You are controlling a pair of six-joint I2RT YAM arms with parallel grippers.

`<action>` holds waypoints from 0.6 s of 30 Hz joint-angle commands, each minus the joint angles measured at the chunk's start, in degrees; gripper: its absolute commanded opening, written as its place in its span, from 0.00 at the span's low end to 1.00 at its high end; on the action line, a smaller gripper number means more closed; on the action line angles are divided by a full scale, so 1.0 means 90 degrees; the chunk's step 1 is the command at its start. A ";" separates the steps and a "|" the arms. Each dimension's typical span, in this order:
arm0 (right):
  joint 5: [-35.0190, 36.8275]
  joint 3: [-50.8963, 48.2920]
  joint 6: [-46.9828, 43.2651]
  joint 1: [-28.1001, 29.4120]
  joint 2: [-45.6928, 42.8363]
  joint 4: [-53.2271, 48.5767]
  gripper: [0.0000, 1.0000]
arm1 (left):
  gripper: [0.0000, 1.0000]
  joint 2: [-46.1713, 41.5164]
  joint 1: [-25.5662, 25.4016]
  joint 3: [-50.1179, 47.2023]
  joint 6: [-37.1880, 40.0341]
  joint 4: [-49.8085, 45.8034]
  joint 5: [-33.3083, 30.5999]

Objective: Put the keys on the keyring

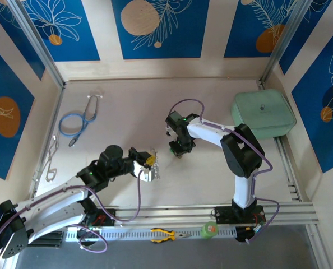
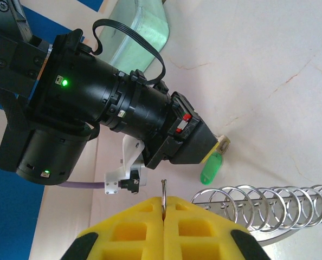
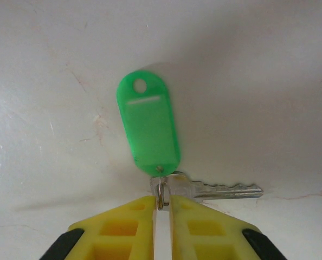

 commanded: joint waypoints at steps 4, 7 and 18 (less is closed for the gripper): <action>-0.0179 0.0106 0.0002 -0.0012 0.0076 -0.0133 0.17 | 0.00 -0.0023 -0.0071 0.0191 0.0025 -0.0005 0.0177; -0.0198 0.0119 0.0011 -0.0013 0.0106 -0.0129 0.18 | 0.00 -0.0033 -0.0068 0.0190 0.0026 -0.0026 0.0177; -0.0295 0.0148 0.0024 -0.0020 0.0207 -0.0120 0.17 | 0.00 0.0003 -0.0067 0.0190 0.0035 -0.0016 0.0186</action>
